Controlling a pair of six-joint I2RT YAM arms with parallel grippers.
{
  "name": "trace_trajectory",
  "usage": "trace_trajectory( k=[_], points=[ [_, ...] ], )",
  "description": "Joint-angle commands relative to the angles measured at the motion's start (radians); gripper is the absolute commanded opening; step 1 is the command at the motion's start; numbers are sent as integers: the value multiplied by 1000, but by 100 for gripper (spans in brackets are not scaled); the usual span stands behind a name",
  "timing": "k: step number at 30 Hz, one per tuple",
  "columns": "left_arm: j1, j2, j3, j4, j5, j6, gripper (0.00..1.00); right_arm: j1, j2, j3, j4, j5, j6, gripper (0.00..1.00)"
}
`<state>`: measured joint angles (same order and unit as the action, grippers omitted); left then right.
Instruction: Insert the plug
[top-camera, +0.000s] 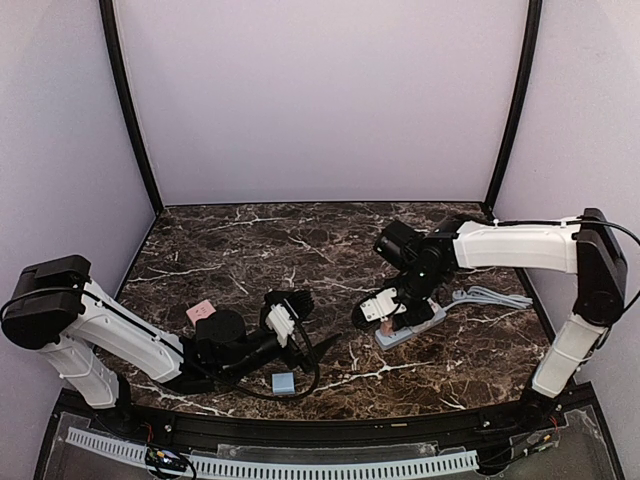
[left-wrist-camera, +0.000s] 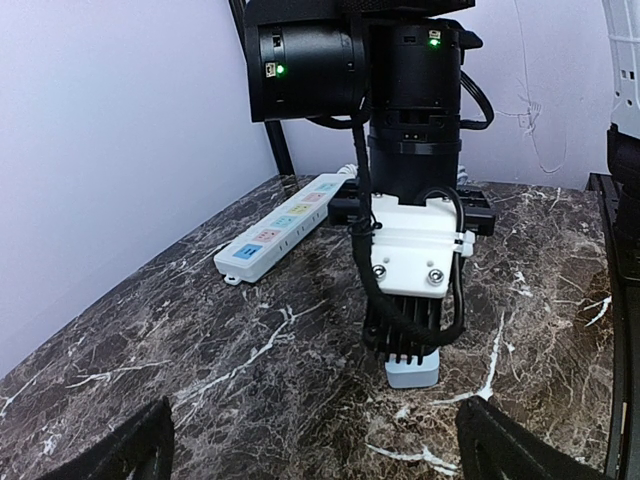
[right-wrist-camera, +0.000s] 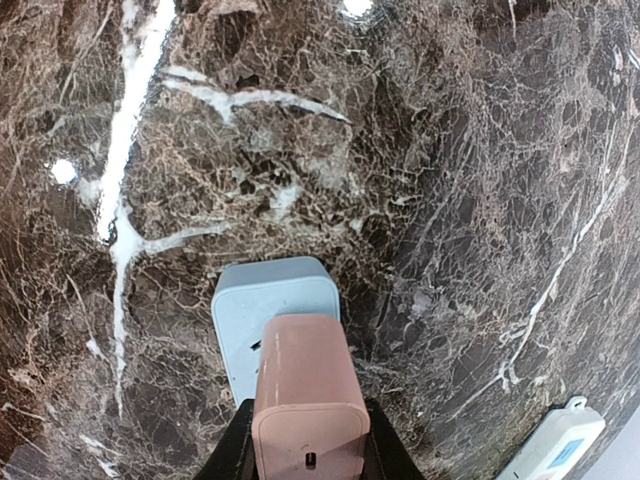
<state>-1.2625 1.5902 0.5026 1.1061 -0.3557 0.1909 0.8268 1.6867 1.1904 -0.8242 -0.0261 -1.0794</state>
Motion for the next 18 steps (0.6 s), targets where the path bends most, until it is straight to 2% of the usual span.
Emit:
trace_trajectory(
  k=[1,18],
  points=[
    [-6,-12,-9,18,9,9,99,3,55,-1,-8,13,3,0],
    [-6,-22,-17,22,2,11,99,9,145,24,-17,-9,14,0]
  ],
)
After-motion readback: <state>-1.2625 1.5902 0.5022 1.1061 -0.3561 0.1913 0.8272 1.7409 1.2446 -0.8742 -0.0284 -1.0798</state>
